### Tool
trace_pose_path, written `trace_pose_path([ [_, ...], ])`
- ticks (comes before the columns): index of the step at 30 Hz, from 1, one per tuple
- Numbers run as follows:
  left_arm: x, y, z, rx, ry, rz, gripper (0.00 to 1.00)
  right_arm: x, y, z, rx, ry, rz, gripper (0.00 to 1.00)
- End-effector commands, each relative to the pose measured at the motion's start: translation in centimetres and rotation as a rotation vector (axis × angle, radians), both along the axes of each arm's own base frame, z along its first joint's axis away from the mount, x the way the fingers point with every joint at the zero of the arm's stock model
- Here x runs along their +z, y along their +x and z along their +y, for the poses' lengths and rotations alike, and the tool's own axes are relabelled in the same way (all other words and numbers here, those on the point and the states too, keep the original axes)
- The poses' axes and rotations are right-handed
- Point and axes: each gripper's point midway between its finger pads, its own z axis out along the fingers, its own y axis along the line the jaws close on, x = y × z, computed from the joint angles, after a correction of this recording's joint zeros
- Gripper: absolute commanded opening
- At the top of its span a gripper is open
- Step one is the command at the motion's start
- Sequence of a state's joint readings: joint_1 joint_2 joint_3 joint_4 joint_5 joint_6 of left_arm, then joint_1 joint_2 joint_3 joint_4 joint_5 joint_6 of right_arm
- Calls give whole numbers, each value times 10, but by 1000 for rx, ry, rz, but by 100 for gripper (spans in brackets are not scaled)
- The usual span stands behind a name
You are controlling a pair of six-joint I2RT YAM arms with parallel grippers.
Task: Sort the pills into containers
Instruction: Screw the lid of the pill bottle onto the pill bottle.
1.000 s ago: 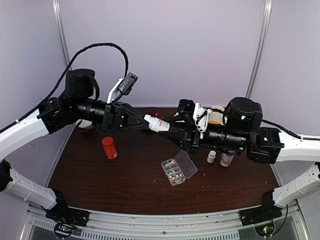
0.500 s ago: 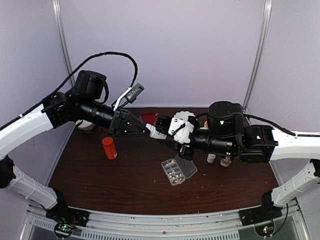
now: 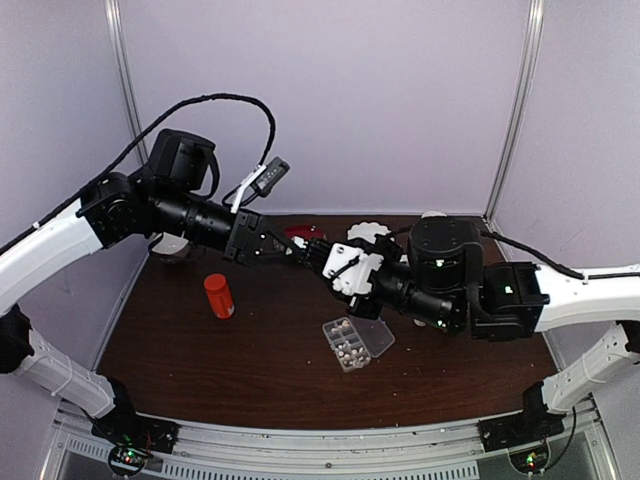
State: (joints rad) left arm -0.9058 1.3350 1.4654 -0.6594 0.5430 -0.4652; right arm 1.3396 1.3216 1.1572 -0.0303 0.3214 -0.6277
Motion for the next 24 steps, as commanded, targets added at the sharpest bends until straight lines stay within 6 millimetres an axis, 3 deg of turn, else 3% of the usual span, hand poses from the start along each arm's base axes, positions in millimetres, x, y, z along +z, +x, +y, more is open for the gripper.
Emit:
trace_pose_path([
  [1,-30,26,-3,129,127,-25,4,53,-30,22,92,216,-87,0],
  [4,-27,30,-1,173,117,-16,4,60,-32,20,72,262,-113,0],
  [8,-5,6,-23,13,-74,28,4,64,-44,16,160,348,-80,0],
  [12,8,-15,-31,-133,-163,49,8,70,-55,9,300,433,19,0],
  [19,11,-37,-33,-289,-207,52,7,90,-66,-4,517,548,164,0],
  [22,11,-45,-32,-350,-218,20,2,94,-65,-1,577,545,232,0],
  [24,3,-44,-31,-352,-182,-10,2,87,-64,6,574,475,263,0],
])
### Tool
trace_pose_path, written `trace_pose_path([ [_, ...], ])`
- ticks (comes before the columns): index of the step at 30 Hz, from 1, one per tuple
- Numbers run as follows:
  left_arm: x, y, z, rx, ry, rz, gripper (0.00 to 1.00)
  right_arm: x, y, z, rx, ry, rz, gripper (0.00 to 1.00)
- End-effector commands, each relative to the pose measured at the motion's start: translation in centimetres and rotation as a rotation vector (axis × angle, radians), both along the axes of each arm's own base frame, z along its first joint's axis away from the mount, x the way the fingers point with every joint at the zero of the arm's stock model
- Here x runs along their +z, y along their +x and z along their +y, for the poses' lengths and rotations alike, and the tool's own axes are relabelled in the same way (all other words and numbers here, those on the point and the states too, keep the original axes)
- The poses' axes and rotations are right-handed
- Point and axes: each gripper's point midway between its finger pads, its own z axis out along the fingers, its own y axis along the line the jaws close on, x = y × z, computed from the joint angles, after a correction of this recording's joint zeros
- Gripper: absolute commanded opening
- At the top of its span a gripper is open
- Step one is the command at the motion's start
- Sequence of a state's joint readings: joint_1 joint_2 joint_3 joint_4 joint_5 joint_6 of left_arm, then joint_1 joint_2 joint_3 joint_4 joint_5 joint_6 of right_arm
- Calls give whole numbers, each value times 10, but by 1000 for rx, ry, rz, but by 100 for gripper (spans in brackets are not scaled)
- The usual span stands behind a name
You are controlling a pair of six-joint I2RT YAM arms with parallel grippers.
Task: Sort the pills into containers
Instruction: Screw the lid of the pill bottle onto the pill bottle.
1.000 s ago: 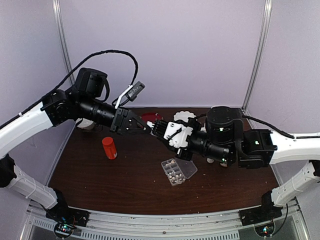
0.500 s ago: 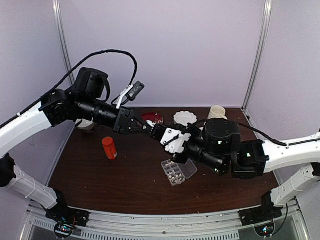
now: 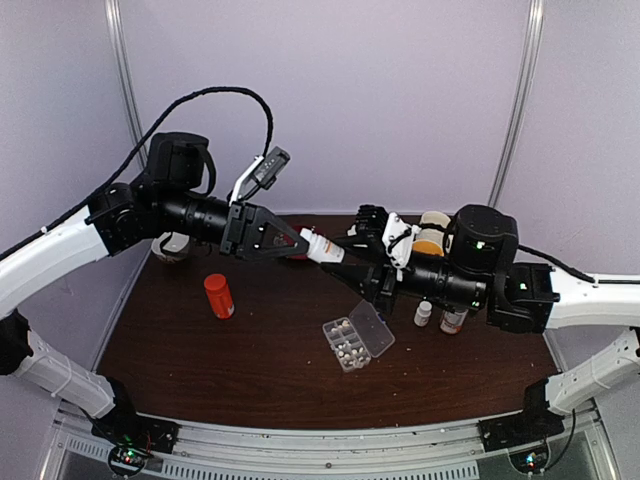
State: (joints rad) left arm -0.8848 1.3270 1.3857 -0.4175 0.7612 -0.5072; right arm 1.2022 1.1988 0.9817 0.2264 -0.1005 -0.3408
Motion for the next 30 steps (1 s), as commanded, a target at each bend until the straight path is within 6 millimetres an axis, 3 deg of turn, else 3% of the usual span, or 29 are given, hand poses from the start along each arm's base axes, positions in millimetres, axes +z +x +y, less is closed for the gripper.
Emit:
trace_pose_path([
  [1,-26,-26,-16,-184,30,-42,2,61,-49,20,308,138,5,0],
  [3,-46,-17,-14,-140,137,-37,1,55,-48,24,304,82,-1,0],
  [5,-53,-9,-14,-102,193,-33,1,48,-41,26,264,36,-5,0],
  [14,-45,-18,-25,-144,147,-214,0,49,-40,40,296,-7,67,0],
  [20,-52,-24,-30,-156,125,-410,0,65,-41,36,333,69,125,0],
  [25,-48,-25,-32,-176,94,-499,0,73,-40,28,344,107,159,0],
  [30,-57,-37,-28,-255,57,-559,0,82,-40,21,384,159,227,0],
])
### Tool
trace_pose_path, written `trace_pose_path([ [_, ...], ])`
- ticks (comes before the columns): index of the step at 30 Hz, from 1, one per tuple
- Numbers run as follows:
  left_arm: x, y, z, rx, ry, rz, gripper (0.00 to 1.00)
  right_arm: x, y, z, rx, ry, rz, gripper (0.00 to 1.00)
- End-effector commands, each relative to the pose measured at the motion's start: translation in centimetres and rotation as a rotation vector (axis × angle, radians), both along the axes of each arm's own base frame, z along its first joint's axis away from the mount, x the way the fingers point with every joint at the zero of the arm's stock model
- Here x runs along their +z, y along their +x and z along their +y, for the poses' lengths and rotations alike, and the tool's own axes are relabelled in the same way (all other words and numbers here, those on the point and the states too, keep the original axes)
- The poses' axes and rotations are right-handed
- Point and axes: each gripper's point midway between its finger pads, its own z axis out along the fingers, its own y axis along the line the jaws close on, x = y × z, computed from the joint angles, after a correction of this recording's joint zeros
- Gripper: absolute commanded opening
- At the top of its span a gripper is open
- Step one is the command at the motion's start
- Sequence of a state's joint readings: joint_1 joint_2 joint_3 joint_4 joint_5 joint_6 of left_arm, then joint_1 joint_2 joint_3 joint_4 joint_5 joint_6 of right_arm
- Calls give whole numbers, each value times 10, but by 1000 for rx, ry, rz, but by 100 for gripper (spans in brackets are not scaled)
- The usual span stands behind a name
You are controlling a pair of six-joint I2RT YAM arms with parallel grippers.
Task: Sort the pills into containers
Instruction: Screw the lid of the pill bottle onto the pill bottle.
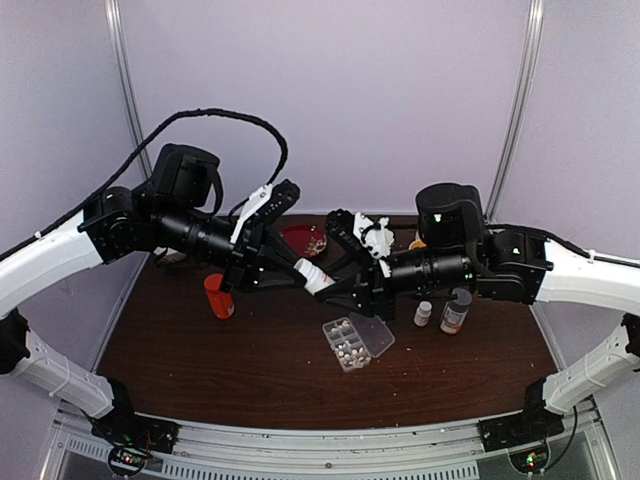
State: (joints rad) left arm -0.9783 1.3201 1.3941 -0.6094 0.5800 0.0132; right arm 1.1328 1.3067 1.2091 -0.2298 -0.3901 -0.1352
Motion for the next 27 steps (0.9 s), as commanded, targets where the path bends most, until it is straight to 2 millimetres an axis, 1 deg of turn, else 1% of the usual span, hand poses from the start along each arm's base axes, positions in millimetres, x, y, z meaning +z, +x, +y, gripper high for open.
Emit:
trace_pose_path([
  [1,-20,-26,-30,-200,-61,-109,0,124,-25,6,148,434,-66,0],
  [3,-24,-28,-28,-229,-62,-144,1,126,-28,7,183,430,-43,0],
  [6,-27,-28,-27,-248,-39,-186,3,125,-33,8,228,410,32,0],
  [9,-34,-33,-24,-316,3,-219,3,118,-33,8,235,379,58,0],
  [11,-42,-41,-18,-399,21,-247,3,117,-32,7,230,382,73,0],
  [13,-47,-45,-14,-440,34,-283,3,117,-31,6,235,387,92,0],
  [18,-54,-57,0,-581,47,-394,4,118,-36,5,271,397,125,0],
  [20,-58,-59,6,-625,62,-437,4,117,-37,5,279,388,126,0],
  [25,-67,-59,9,-679,117,-436,3,108,-40,7,300,326,130,0],
  [27,-72,-58,10,-703,154,-428,1,102,-40,8,310,296,136,0],
])
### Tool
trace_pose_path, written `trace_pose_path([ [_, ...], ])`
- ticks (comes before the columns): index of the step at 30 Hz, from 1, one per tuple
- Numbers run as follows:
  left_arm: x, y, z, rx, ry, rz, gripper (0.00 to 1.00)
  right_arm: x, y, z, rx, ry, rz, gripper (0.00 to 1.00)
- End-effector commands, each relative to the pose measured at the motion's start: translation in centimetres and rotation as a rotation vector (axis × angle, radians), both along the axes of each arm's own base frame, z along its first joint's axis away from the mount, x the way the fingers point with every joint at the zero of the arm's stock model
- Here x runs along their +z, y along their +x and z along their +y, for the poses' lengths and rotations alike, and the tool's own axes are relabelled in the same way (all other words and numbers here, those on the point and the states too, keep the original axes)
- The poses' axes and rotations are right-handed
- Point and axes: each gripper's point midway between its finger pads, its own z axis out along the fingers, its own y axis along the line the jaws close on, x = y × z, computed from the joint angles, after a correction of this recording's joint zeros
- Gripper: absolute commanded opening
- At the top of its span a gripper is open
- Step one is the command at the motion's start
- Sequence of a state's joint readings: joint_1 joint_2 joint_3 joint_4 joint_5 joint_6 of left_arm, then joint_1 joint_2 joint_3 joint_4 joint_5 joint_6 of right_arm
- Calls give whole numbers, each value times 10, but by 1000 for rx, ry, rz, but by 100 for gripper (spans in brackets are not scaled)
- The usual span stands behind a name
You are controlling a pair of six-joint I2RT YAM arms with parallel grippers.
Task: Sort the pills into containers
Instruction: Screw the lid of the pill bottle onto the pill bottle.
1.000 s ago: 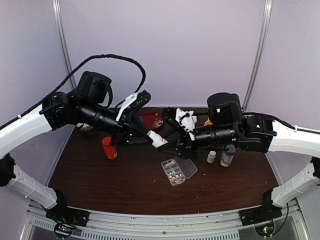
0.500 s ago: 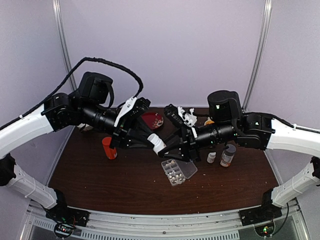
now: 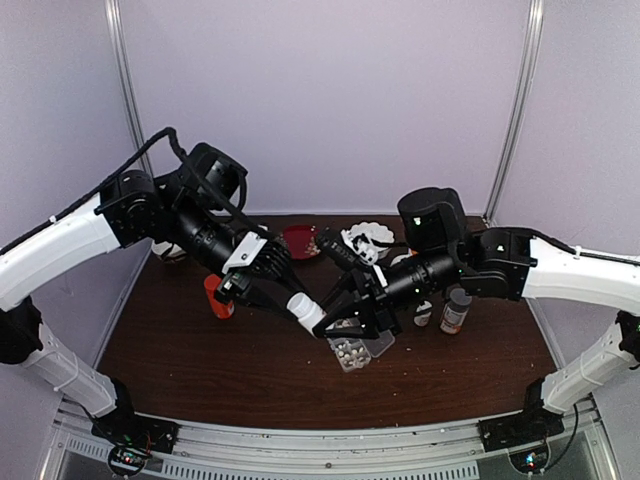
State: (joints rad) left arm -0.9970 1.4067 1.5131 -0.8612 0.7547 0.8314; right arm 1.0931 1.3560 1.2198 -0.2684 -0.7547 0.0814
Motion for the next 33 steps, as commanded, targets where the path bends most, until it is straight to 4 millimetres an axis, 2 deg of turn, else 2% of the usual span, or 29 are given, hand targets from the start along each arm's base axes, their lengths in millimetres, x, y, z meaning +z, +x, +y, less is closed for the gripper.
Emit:
trace_pose_path([
  [1,-62,-18,7,-130,235,9,0,113,3,6,27,334,-175,0],
  [5,-65,-21,9,-190,234,-18,0,112,4,5,36,348,-156,0],
  [9,-64,-28,11,-273,193,-50,0,120,-1,3,62,388,-163,0],
  [15,-65,-24,11,-317,165,-140,0,123,-5,1,111,423,-113,0],
  [22,-70,-3,4,-311,127,-392,0,121,-7,0,146,449,-25,0],
  [25,-76,10,4,-314,96,-564,0,117,2,-2,115,439,4,0],
  [30,-70,23,0,-303,71,-704,0,107,11,-5,72,431,25,0],
  [31,-67,24,-1,-303,66,-719,5,107,12,-6,69,433,26,0],
  [33,-64,27,-2,-293,58,-755,22,106,13,-7,63,428,27,0],
])
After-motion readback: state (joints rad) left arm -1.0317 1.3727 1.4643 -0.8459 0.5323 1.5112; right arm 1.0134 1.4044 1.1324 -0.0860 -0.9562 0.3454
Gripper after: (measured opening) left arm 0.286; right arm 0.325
